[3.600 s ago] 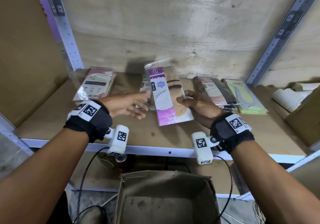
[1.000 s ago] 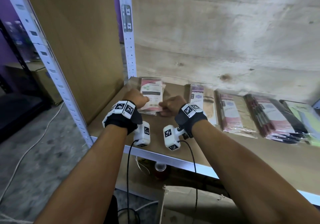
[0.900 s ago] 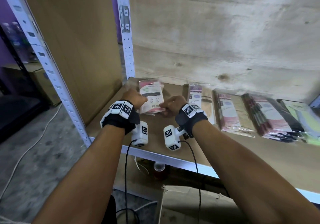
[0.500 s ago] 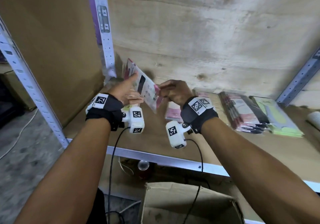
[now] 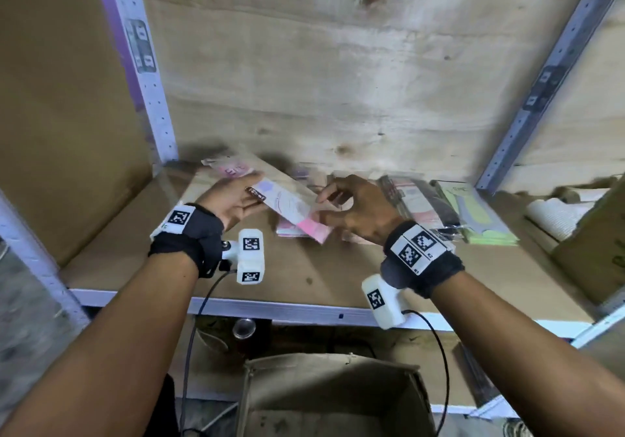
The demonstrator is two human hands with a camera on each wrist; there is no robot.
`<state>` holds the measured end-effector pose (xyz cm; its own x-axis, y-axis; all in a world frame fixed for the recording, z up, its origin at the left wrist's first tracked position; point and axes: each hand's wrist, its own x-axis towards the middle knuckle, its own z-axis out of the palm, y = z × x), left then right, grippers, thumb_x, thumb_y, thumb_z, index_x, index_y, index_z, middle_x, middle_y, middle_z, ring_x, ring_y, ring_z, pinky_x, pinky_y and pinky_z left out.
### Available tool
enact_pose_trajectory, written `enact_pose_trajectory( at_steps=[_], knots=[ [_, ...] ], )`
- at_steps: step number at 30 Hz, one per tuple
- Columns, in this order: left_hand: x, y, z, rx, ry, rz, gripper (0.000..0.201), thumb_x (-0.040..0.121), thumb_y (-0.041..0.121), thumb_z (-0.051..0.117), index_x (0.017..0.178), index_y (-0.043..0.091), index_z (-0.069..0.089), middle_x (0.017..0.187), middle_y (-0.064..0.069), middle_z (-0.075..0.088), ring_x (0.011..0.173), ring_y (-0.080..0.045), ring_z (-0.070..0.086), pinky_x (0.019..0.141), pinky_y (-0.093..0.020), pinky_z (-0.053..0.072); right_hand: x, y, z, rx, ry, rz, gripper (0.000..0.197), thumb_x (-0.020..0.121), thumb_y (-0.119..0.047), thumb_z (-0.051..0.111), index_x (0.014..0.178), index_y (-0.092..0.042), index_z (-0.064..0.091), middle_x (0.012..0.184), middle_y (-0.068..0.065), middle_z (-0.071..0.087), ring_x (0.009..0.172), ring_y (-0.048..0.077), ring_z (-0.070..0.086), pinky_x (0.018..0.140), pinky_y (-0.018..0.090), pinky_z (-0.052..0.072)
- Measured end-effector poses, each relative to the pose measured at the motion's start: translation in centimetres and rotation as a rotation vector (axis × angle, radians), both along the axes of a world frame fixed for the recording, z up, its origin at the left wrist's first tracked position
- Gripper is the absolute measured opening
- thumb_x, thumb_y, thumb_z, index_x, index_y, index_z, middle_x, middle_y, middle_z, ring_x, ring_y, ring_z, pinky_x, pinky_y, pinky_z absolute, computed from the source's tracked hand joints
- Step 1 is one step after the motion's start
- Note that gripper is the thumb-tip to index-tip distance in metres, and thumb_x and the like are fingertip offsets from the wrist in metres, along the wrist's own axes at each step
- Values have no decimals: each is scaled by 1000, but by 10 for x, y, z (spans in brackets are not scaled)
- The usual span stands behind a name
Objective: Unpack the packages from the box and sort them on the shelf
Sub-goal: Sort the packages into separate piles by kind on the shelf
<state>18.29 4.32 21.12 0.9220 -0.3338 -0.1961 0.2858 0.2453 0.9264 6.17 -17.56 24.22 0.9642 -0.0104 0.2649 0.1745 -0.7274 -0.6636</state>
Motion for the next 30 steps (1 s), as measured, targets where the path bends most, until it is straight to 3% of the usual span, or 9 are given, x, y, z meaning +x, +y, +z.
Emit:
enact_pose_trajectory(
  at_steps=[4,8,11,14,18,21,26,28,30],
  knots=[
    [-14,-17,-11,124,-70,-147,28,90,20,68,115,14,56,111,-15,71,85,-22,72,73,-35,62,-10,-30,-19,158,-16,-181,21,79,-28,78,96,-19,68,100,2,67,89,16,63,76,24,51],
    [-26,-29,-13,115,-81,-235,3,92,18,65,94,17,62,94,-10,76,79,-20,74,79,-36,60,-20,-37,-41,401,287,-100,38,83,-34,76,112,-14,63,109,12,71,88,17,67,71,22,53],
    [-30,-36,-15,130,-75,-269,4,94,19,63,95,16,64,92,-8,76,79,-18,73,78,-34,60,-27,-38,-56,624,383,14,40,86,-8,72,123,0,57,121,22,67,94,19,67,87,34,55],
    [-25,-37,-15,193,-117,-181,10,92,16,65,102,15,67,93,-5,75,81,-16,72,74,-30,61,-35,-43,-62,674,389,39,43,87,1,67,128,5,53,126,28,61,105,29,62,103,52,43],
    [-10,-30,-16,286,-149,-49,19,87,16,71,106,17,70,94,1,75,78,-8,70,74,-23,58,-46,-53,-65,676,391,83,39,89,5,62,127,8,53,124,28,62,106,28,61,104,43,45],
    [-5,-28,-18,353,-203,-63,22,84,14,75,106,15,71,94,-3,73,79,-12,66,72,-22,50,-49,-63,-65,641,421,124,40,92,4,59,131,5,52,125,26,62,107,27,61,102,42,48],
    [0,-28,-19,504,-352,-113,27,80,44,76,98,25,77,92,-4,76,73,-14,65,65,-25,46,-51,-82,-67,590,506,186,32,92,3,59,123,-6,59,103,2,71,87,7,70,69,16,54],
    [3,-29,-21,543,-425,-71,31,82,52,71,92,23,78,81,-10,71,60,-19,57,56,-26,39,-54,-86,-65,538,528,205,29,92,2,60,111,-19,63,100,-8,73,85,0,70,68,12,52],
    [3,-34,-24,606,-516,-54,39,85,53,64,85,16,75,64,-4,62,48,-16,45,52,-24,33,-55,-88,-64,505,526,216,28,92,1,60,107,-23,62,102,-8,72,88,0,70,69,13,53]
  ],
)
